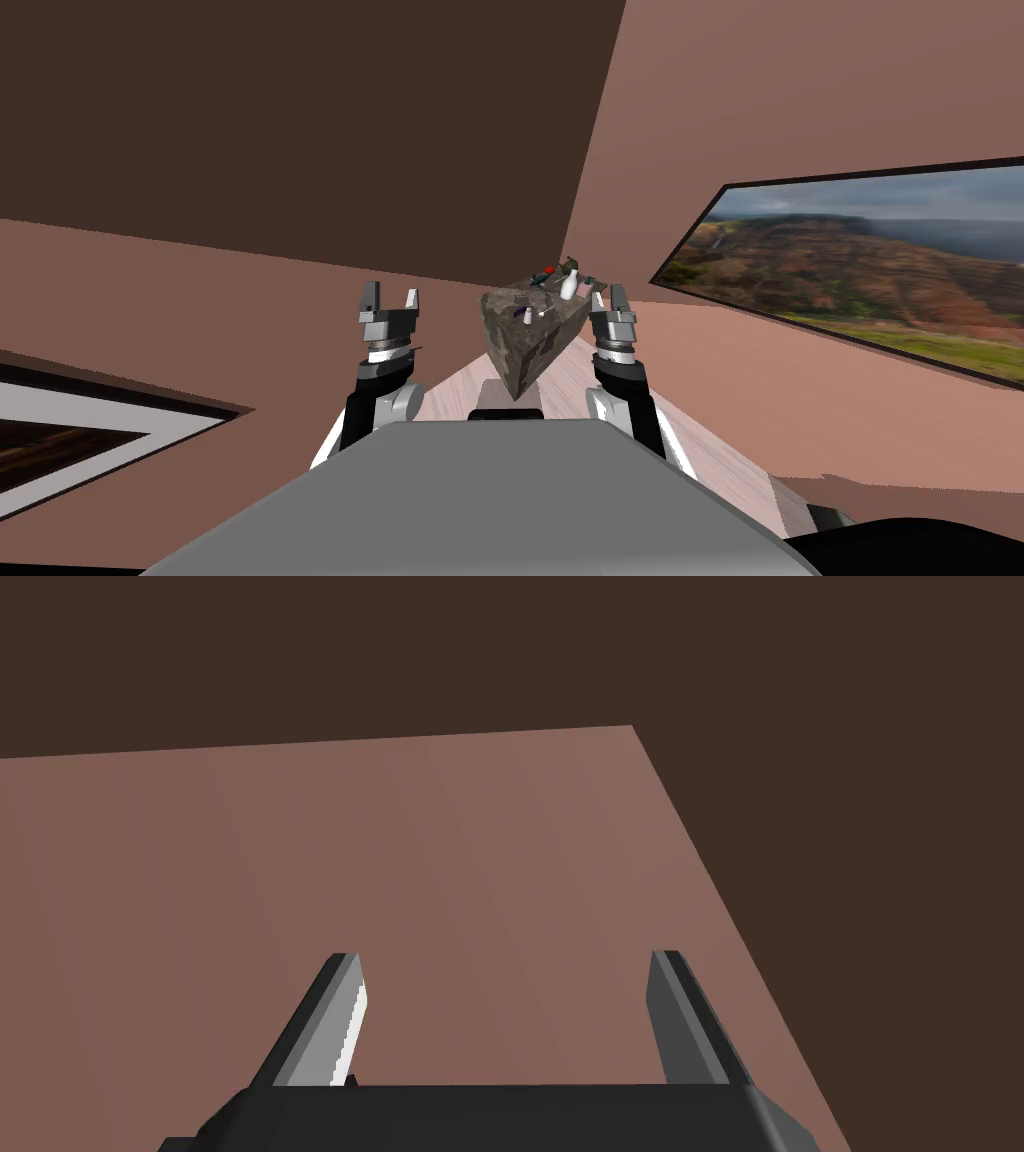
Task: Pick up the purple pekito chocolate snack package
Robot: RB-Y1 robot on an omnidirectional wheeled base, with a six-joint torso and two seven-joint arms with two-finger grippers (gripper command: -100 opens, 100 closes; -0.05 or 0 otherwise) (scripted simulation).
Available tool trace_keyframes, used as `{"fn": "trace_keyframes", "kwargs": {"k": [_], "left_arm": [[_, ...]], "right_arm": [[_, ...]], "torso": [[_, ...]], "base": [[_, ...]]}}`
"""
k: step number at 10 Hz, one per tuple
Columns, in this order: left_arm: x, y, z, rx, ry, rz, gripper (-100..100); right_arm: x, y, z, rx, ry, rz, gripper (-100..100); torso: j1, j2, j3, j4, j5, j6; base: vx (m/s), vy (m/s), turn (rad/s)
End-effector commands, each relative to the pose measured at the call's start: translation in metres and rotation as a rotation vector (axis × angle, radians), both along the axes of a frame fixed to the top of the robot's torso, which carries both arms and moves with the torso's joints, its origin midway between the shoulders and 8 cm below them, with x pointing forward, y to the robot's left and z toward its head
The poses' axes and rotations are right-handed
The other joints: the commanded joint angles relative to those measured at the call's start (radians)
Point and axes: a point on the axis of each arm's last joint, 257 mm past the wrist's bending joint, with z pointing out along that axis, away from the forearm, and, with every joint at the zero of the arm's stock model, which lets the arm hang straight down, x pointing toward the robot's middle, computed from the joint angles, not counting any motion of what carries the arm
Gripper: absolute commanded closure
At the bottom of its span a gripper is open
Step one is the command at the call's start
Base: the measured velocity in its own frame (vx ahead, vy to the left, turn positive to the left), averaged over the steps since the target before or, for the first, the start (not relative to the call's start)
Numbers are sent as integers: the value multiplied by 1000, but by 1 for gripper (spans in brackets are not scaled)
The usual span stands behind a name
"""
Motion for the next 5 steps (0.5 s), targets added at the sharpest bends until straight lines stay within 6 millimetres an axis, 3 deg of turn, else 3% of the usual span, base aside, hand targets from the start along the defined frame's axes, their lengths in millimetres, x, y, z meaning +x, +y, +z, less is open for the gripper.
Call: {"fn": "trace_keyframes", "kwargs": {"k": [1,5], "left_arm": [[0,0,0,0,0,0,0],[0,0,0,0,0,0,0]], "right_arm": [[-3,-3,2,14,-10,14,-100],[-14,-18,9,71,-52,45,-100]], "torso": [[0,0,0,0,0,0],[7,0,0,0,2,0]], "base": [[0,36,70],[0,98,74]]}}
